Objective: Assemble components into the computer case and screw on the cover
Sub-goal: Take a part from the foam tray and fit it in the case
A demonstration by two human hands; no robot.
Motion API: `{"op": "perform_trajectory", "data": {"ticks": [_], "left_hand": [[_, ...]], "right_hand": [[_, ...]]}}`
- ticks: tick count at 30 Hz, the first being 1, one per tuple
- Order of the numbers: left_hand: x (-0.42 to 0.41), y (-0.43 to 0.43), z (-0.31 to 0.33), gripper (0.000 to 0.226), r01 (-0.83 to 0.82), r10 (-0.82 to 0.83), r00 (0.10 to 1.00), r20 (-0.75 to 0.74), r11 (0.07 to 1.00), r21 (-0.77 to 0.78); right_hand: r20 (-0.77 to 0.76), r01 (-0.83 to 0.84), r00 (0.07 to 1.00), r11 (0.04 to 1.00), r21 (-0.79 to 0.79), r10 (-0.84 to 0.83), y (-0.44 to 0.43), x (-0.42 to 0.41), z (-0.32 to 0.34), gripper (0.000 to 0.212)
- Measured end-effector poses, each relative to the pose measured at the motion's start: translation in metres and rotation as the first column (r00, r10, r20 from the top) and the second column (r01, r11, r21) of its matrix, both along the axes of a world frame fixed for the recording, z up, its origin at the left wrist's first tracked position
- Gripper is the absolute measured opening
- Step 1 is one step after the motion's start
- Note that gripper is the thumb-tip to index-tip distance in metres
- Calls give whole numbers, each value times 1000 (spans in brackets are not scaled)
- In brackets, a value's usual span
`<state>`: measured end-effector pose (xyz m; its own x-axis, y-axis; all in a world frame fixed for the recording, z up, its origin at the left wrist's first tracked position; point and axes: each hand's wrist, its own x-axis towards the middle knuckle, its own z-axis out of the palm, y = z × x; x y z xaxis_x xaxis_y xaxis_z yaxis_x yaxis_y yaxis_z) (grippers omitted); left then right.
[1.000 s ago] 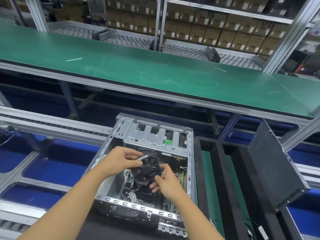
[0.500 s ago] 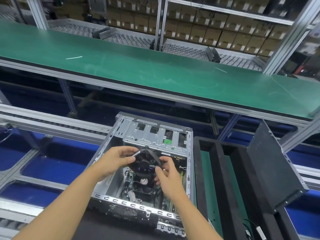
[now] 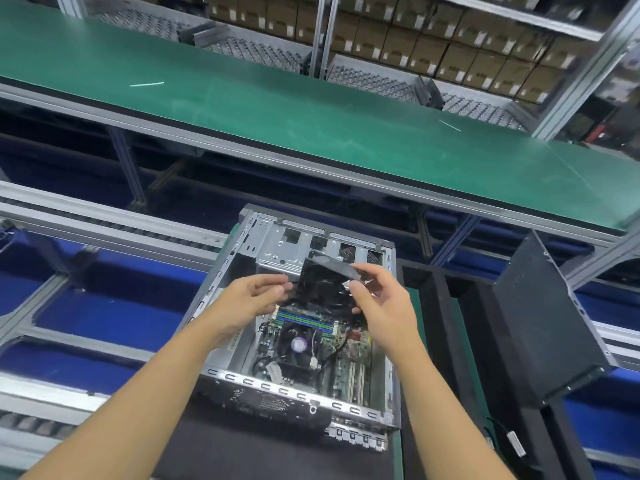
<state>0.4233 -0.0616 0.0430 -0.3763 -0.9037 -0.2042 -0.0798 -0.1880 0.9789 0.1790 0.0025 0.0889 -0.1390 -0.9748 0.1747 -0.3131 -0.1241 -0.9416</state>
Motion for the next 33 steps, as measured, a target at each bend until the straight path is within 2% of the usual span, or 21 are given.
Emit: {"op": "perform_trajectory", "data": {"ticks": [3, 5, 7, 9, 11, 13, 16, 19, 21, 23, 25, 27, 30, 33], "left_hand": [[1, 2, -2, 42, 67, -68, 998, -18, 997, -37], [3, 5, -2, 54, 171, -170, 985, 18, 982, -84], [3, 8, -2, 54, 275, -258, 957, 131, 953, -128], [3, 9, -2, 42, 337, -274, 913, 302, 924, -180], [5, 9, -1, 31, 364, -219, 849, 481, 902, -231], [6, 10, -1, 27, 396, -187, 802, 567, 878, -270], [8, 11, 2, 28, 377, -127, 808, 576, 862, -338], [14, 5, 12, 29, 348, -76, 804, 590, 864, -364], [17, 1, 19, 30, 406, -116, 766, 633, 850, -335], [17, -1, 24, 30, 442, -153, 744, 650, 843, -307], [17, -1, 26, 29, 445, -155, 740, 654, 842, -304], [19, 0, 25, 28, 449, -159, 733, 662, 843, -295], [21, 1, 25, 28, 471, -196, 718, 668, 843, -259], [20, 1, 28, 33, 482, -264, 713, 649, 858, -181]], "right_hand": [[-260, -141, 956, 990, -6, 134, 0, -2, 10, 34], [-365, -216, 898, 969, 120, 245, 0, 1, 7, 30], [-398, -247, 856, 937, 246, 330, 3, 5, -3, 26], [-381, -254, 848, 914, 317, 368, 7, 9, -17, 22], [-348, -221, 872, 910, 350, 345, 12, 13, -30, 23], [-276, -185, 913, 908, 375, 300, 15, 16, -42, 26], [-221, -175, 924, 860, 480, 312, 16, 11, -54, 42], [-316, -173, 800, 700, 693, 510, 14, 8, -65, 67], [-314, -163, 772, 651, 741, 552, 13, 11, -74, 59], [-279, -162, 808, 651, 742, 519, 12, 14, -78, 35], [-271, -181, 804, 651, 737, 529, 12, 15, -80, 14], [-282, -182, 797, 657, 731, 534, 13, 15, -80, 12], [-266, -166, 836, 683, 711, 480, 13, 13, -72, 25], [-216, -156, 883, 696, 701, 416, 13, 9, -59, 26]]}}
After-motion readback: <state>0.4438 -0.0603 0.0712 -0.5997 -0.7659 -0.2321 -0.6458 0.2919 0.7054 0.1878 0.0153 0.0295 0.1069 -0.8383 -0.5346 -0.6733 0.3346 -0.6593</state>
